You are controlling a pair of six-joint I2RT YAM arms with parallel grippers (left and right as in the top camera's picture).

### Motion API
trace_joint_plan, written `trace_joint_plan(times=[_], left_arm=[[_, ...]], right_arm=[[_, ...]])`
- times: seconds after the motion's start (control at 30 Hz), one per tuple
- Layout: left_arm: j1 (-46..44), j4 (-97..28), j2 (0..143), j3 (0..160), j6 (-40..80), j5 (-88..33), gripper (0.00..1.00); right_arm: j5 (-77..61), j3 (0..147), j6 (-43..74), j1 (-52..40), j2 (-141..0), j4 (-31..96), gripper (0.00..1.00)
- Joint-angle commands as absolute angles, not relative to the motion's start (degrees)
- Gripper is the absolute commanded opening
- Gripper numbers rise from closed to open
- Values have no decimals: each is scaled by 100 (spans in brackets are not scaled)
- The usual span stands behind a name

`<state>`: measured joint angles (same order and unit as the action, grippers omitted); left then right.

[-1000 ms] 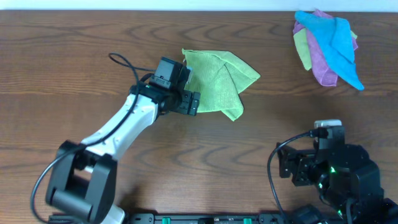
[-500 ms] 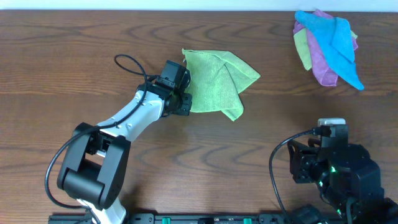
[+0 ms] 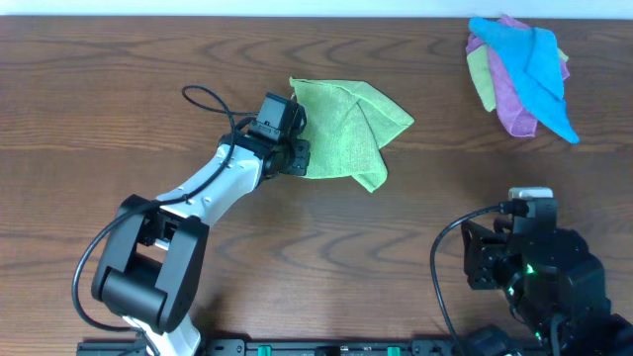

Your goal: Fold the cloth

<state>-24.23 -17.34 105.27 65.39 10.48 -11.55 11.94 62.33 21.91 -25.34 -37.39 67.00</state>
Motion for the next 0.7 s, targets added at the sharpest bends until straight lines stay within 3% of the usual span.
trace_joint_plan(times=[0.0,0.5,0.67], left_arm=[[-2440,-1702,10731,6617,1004,-1050,6],[-2440,-1361,11395,6617,982,-941,6],[-2440,-1796,11417,6617,878,-56,6]], right_arm=[[1313,6213,2206,-2504,-3743,6705,46],[1313,6213,2209,-2504,-3745,6707,45],[1339,6213,2206,-2504,-3745,6705,46]])
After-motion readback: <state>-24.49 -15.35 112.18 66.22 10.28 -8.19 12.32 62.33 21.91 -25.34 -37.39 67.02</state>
